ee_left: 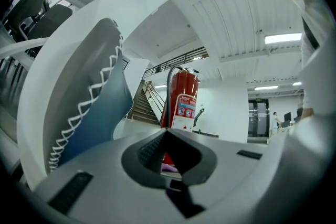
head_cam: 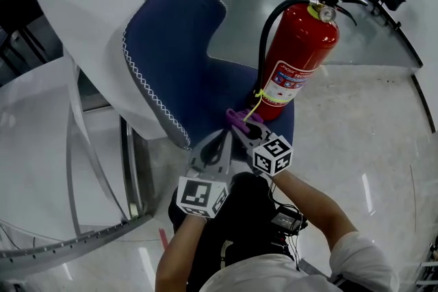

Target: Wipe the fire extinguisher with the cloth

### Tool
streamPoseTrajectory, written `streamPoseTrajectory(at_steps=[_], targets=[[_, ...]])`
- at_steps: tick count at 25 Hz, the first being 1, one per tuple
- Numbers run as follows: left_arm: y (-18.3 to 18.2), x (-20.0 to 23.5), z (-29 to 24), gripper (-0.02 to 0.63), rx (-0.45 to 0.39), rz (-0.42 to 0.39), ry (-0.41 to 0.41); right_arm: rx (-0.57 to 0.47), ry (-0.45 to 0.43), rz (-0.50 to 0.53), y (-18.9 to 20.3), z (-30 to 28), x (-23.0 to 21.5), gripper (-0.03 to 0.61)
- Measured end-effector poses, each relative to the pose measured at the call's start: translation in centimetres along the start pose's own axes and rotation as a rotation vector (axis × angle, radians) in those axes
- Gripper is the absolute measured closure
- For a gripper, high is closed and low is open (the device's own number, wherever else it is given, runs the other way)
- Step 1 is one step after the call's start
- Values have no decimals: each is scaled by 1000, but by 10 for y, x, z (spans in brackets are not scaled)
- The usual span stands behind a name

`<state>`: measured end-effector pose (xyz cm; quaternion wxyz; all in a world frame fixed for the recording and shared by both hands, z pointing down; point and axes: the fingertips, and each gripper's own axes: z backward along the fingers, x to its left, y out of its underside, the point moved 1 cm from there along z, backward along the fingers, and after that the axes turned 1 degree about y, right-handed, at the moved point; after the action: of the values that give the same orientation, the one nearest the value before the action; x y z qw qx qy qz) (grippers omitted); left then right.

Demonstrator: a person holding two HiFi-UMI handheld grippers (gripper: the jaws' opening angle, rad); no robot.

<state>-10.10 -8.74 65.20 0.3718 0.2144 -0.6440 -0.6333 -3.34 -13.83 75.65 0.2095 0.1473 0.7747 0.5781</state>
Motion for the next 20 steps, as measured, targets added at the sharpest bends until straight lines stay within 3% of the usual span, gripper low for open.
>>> streamPoseTrajectory(at_steps=[9, 14, 20], targets=[[6, -4, 3, 609, 12, 5, 5, 16, -84, -68, 2, 12, 18, 520], [3, -9, 1, 609, 17, 0, 9, -55, -142, -128, -7, 36, 31, 520], [-1, -12, -2, 609, 19, 8, 0, -171, -78, -127, -28, 67, 18, 520]])
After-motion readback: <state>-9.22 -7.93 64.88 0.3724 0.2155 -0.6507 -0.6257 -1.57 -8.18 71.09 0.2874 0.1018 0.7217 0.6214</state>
